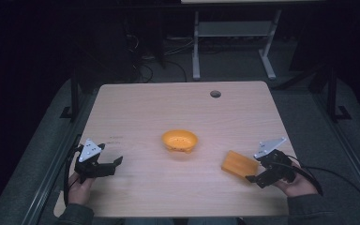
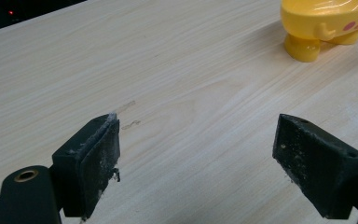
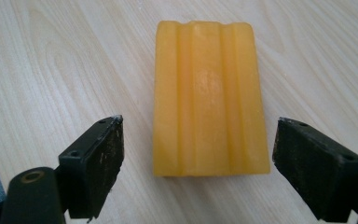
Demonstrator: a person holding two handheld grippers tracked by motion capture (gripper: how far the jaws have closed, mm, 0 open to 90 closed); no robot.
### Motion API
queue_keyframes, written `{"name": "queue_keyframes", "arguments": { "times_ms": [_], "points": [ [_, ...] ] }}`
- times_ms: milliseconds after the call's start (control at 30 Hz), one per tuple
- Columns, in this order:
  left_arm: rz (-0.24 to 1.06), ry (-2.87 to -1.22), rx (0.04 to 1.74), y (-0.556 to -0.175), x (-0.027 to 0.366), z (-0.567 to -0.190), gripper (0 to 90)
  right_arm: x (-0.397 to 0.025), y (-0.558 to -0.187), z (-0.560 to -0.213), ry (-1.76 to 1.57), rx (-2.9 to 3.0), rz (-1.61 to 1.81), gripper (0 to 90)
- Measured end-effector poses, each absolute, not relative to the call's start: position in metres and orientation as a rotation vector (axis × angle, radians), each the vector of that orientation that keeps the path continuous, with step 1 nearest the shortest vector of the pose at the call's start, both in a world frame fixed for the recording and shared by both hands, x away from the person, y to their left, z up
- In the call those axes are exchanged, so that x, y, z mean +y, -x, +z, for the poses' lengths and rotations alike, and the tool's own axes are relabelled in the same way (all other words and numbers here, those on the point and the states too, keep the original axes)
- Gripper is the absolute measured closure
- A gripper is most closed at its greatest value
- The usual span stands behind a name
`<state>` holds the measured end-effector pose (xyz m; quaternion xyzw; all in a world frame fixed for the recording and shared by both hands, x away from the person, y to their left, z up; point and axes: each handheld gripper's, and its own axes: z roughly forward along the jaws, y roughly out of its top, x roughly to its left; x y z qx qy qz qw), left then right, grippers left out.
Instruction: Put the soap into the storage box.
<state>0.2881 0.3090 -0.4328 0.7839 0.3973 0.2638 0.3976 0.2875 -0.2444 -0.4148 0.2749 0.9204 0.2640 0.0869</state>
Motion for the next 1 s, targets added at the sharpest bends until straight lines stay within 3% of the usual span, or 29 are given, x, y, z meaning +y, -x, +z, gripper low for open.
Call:
{"name": "queue_keyframes", "arguments": {
  "times_ms": [1000],
  "points": [
    [0.673, -1.967, 1.012, -0.288, 0.313, -0.431, 14.1, -0.214, -0.316, -0.425, -0.757, 2.803, 0.712, 15.9]
  ]
}}
